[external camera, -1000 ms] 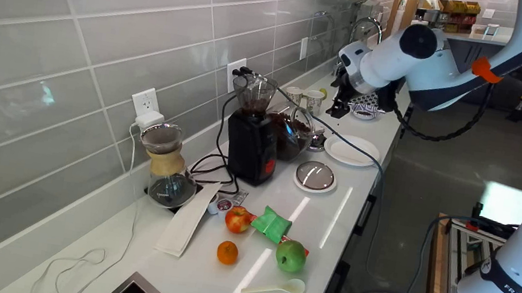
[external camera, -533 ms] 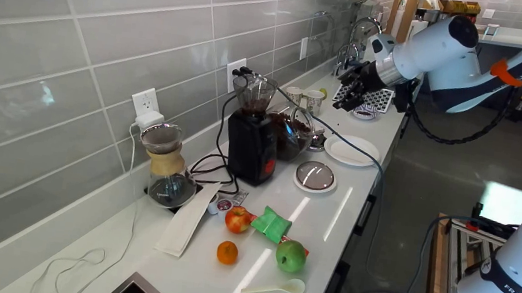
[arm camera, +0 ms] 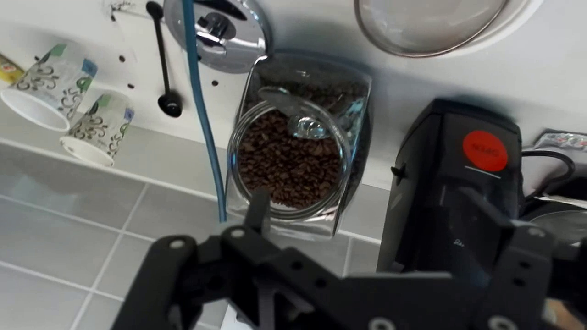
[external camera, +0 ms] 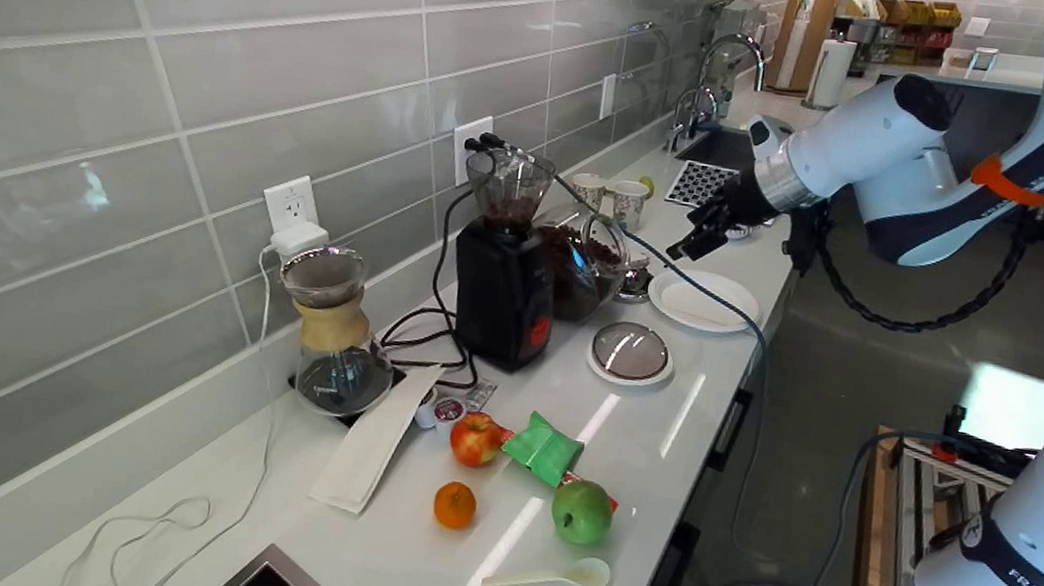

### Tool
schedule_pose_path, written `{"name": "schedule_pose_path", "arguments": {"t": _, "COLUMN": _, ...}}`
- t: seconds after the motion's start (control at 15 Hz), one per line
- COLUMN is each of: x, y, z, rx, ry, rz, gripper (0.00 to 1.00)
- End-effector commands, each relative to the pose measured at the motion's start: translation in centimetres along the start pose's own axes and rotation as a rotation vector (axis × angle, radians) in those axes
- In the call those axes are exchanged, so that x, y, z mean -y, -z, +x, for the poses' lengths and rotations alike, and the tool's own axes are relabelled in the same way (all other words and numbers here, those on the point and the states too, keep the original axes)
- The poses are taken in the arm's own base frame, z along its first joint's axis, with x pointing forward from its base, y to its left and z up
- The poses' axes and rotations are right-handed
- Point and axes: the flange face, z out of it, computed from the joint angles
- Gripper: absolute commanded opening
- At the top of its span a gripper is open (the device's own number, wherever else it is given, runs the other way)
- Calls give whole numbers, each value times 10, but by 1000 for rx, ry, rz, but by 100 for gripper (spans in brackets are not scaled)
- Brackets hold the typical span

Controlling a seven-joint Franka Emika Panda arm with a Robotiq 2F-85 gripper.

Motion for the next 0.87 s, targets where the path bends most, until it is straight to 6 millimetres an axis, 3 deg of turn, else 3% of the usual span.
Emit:
{"name": "schedule_pose_path", "arguments": {"t": 0.0, "x": 12, "y": -15, "z": -15, "rx": 51, "ry": -116, "rz": 32, "gripper": 100}}
{"name": "schedule_pose_path", "arguments": {"t": 0.33, "x": 23, "y": -20, "z": -25, "rx": 90, "ry": -169, "rz": 47, "gripper": 100}}
{"name": "schedule_pose_path", "arguments": {"t": 0.8, "x": 20, "y": -20, "z": -22, "rx": 77, "ry": -158, "rz": 47, "gripper": 100}}
